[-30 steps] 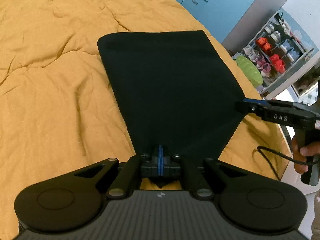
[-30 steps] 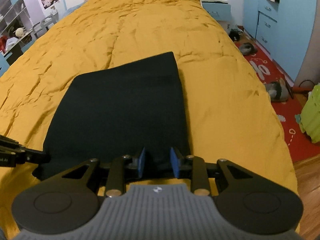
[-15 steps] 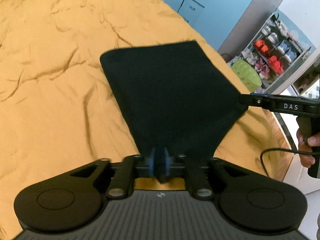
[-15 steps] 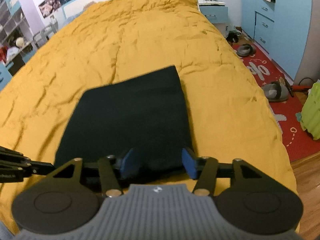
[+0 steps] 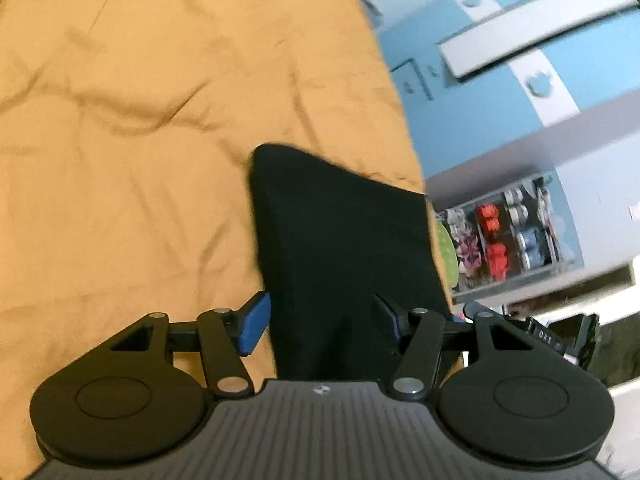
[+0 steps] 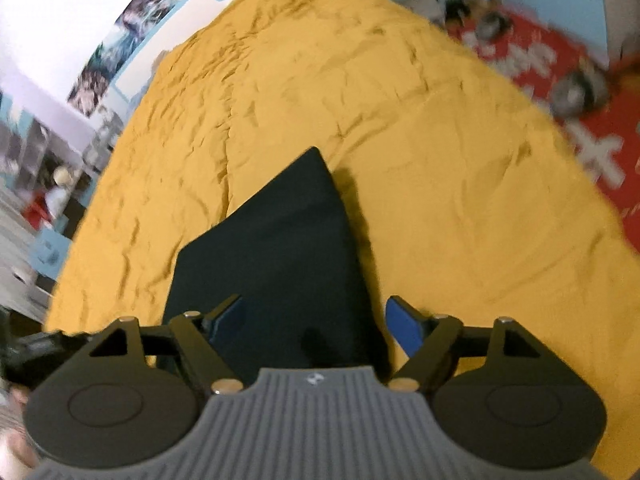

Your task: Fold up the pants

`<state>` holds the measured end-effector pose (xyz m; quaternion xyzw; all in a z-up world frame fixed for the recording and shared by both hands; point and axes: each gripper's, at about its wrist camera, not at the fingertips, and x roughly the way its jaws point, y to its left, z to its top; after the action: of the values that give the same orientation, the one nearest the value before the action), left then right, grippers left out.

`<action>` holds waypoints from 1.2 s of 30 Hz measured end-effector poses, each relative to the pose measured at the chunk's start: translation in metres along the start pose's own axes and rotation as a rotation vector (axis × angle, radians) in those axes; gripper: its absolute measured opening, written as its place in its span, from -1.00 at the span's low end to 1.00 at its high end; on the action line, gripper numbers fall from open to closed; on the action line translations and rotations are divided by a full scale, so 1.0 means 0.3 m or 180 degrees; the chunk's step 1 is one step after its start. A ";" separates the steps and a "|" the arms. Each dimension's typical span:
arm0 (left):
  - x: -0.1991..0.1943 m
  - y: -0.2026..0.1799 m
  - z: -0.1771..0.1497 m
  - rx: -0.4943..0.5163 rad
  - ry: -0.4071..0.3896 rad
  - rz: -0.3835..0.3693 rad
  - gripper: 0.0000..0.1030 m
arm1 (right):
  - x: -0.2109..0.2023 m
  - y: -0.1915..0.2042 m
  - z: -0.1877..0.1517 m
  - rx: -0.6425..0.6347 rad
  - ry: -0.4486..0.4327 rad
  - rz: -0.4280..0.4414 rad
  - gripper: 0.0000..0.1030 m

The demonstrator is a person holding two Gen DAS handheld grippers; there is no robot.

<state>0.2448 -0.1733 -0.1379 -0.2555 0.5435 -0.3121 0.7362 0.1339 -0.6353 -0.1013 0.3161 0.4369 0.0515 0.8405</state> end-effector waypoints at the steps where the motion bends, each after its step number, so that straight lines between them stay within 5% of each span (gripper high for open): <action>1: 0.026 0.019 0.003 -0.0092 0.0035 -0.0044 0.30 | 0.022 -0.023 0.009 0.0075 0.0032 0.0045 0.43; 5: 0.099 0.069 0.017 -0.0365 0.0098 -0.0235 0.30 | 0.105 -0.091 0.032 0.0304 0.0198 0.0216 0.43; 11: 0.172 0.067 0.046 -0.0346 0.0128 -0.0272 0.17 | 0.207 -0.160 0.074 0.0535 0.0320 0.0566 0.36; 16: 0.172 0.065 0.038 -0.0338 0.0075 -0.0236 -0.22 | 0.263 -0.168 0.088 0.0617 0.0342 0.0741 -0.26; 21: 0.133 0.040 0.036 -0.0327 -0.0003 -0.0220 -0.56 | 0.252 -0.134 0.087 0.0589 0.0307 0.0742 -0.57; 27: 0.034 -0.037 0.040 -0.0084 -0.0109 -0.0094 -0.60 | 0.167 -0.014 0.101 0.0424 0.0175 0.0669 -0.67; 36: -0.299 -0.036 0.032 0.0103 -0.0125 0.0167 -0.60 | 0.063 0.281 0.019 0.0223 0.0240 0.0761 -0.68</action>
<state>0.2329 -0.1141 -0.0701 -0.2354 0.5303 -0.2964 0.7586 0.1658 -0.5641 -0.0636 0.3929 0.4290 0.1480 0.7998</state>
